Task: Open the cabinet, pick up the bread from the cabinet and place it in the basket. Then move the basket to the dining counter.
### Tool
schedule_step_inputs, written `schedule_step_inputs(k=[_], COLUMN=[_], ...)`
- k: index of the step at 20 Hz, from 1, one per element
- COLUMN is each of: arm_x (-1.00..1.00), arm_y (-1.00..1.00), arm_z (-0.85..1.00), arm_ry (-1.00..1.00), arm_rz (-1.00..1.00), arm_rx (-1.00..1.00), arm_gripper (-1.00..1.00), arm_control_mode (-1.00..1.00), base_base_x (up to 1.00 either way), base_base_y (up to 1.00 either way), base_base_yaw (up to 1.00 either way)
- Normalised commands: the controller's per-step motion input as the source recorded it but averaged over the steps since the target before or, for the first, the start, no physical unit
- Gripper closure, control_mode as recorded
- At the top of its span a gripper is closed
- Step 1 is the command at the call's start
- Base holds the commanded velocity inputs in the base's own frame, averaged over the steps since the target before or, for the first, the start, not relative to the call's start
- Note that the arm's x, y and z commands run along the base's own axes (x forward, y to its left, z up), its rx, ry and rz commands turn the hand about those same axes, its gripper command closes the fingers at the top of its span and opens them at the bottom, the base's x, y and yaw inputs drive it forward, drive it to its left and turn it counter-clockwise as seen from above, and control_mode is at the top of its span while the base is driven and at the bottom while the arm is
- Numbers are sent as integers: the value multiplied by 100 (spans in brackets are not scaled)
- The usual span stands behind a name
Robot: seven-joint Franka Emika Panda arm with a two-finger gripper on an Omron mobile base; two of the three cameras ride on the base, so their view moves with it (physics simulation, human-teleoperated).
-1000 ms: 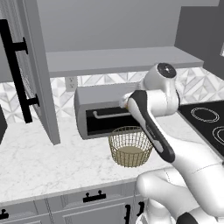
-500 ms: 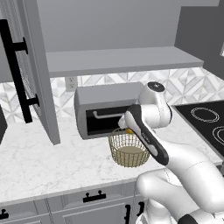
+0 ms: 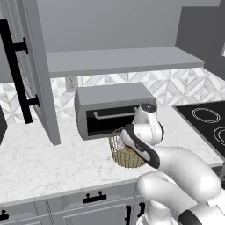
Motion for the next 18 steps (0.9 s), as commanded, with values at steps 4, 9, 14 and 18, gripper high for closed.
schedule_step_inputs(k=[4, 9, 14, 18], arm_x=[26, 37, 20, 0], arm_y=[-13, -2, 0, 0], arm_z=[-55, -22, -13, 1], arm_ry=[11, 11, 7, 3], arm_rz=[0, 0, 0, -4], arm_rx=[0, 0, 0, 0], arm_gripper=[100, 100, -100, -100], arm_control_mode=[-100, -100, -100, -100], base_base_x=[0, 0, 0, 0], base_base_y=[0, 0, 0, 0], base_base_yaw=[0, 0, 0, 0])
